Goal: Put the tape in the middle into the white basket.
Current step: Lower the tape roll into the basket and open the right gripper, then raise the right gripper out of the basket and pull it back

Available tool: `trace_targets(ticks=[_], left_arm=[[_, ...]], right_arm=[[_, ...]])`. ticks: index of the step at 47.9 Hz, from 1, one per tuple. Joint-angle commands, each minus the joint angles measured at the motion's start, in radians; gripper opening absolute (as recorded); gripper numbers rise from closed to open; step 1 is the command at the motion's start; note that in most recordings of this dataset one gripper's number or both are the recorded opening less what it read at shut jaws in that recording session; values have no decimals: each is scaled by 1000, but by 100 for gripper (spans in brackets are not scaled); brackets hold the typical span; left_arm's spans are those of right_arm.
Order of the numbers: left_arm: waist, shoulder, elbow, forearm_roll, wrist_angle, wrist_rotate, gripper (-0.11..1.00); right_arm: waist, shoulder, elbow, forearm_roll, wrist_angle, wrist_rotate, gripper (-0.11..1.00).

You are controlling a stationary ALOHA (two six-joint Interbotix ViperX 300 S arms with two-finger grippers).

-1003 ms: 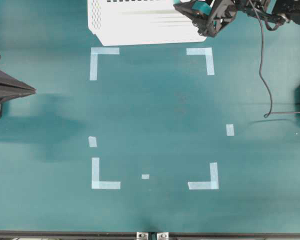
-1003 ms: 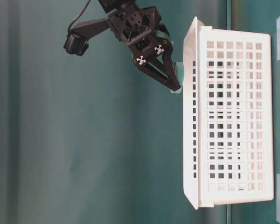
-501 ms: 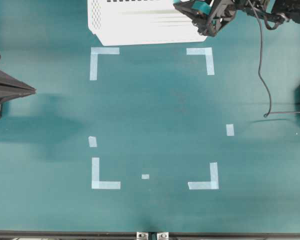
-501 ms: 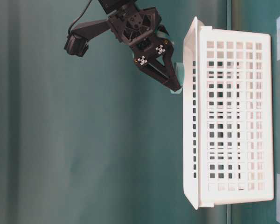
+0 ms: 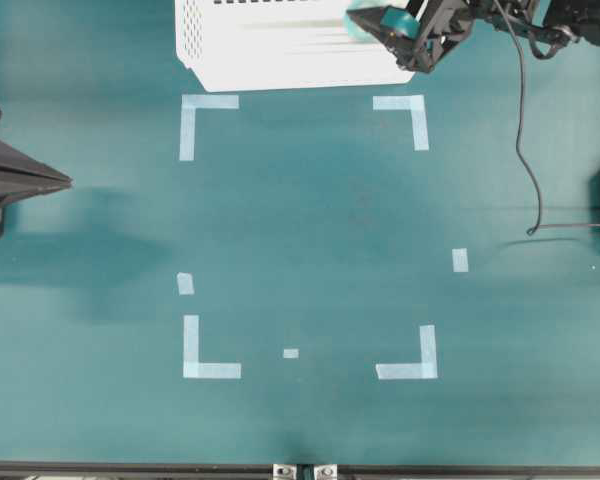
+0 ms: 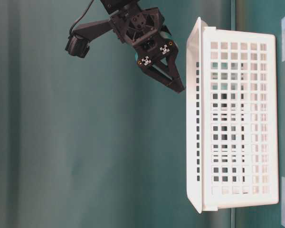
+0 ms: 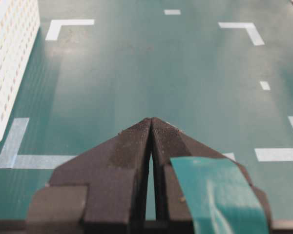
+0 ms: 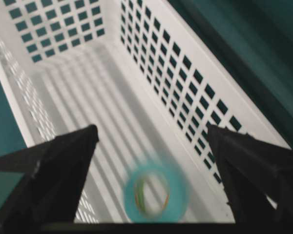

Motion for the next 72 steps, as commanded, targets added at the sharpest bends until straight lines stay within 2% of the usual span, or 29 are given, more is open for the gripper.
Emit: trace_targets(ticks=[1,30,72], left_arm=[[2,9,-11,-2,-6,-2,-11],[3,9,-12,-2,-6,0,-11],[2,9,-12,-2,-6,0,-11]], right_arm=[[-3,-11,-21,-5,-9,3,100],[6,-37,-14,-5,-18,5,100],[311,-87,48,-6,-74,2,100]])
